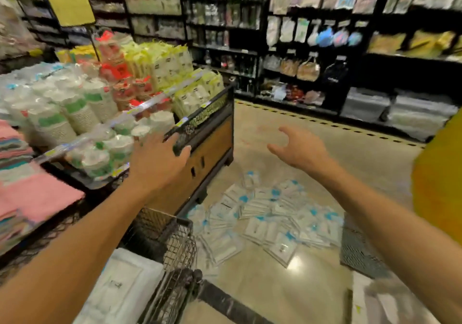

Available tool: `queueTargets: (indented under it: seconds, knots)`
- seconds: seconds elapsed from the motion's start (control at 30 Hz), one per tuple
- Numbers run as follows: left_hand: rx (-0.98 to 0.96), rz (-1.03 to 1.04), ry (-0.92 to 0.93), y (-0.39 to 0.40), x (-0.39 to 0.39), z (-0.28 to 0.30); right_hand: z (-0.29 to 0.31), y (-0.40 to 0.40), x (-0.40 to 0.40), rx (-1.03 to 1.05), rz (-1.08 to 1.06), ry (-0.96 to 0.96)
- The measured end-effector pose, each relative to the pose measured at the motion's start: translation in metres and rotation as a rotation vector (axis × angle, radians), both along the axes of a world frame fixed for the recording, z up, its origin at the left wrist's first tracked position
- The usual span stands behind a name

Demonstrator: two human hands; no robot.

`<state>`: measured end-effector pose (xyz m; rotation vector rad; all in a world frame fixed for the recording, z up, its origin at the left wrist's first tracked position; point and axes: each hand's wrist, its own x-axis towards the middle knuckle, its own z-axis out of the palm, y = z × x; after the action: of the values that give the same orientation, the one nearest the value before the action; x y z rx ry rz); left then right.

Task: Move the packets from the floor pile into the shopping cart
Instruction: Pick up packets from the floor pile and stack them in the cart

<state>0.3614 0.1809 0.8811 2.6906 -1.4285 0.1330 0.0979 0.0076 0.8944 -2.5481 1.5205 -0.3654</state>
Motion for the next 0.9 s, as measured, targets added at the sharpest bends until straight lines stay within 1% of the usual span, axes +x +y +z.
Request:
queueTargets:
  seconds: [0.17, 0.33, 0.53, 0.73, 0.9]
  knots:
    - [0.024, -0.094, -0.018, -0.047, -0.04, -0.012, -0.027, -0.022, -0.074, 0.064, -0.125, 0.006]
    - [0.034, -0.116, 0.045, -0.093, -0.086, -0.032, -0.053, -0.057, -0.139, 0.083, -0.167, -0.001]
    - [0.093, -0.126, 0.087, -0.143, -0.133, -0.064, -0.076, -0.103, -0.2, 0.077, -0.197, 0.014]
    - [0.078, -0.189, 0.08, -0.203, -0.16, -0.082, -0.1, -0.143, -0.225, 0.084, -0.241, 0.012]
    - [0.066, -0.242, 0.09, -0.266, -0.161, -0.105, -0.125, -0.178, -0.211, 0.069, -0.271, -0.016]
